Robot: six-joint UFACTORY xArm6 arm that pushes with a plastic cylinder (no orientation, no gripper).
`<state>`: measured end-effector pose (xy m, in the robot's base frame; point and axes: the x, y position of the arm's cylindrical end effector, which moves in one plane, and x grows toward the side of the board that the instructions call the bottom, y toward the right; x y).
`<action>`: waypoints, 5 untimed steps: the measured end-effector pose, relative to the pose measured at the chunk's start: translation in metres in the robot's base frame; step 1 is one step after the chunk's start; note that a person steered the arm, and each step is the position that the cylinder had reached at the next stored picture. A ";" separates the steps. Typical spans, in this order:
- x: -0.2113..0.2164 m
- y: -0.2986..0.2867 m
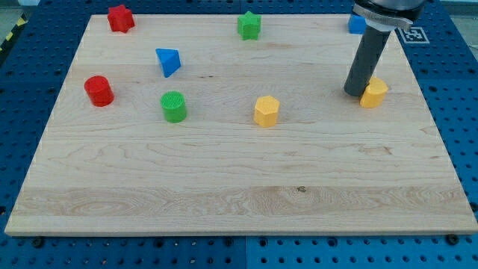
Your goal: Keep yellow heart at center right of the board
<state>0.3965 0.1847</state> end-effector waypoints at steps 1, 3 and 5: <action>0.000 0.007; 0.001 0.029; 0.004 0.038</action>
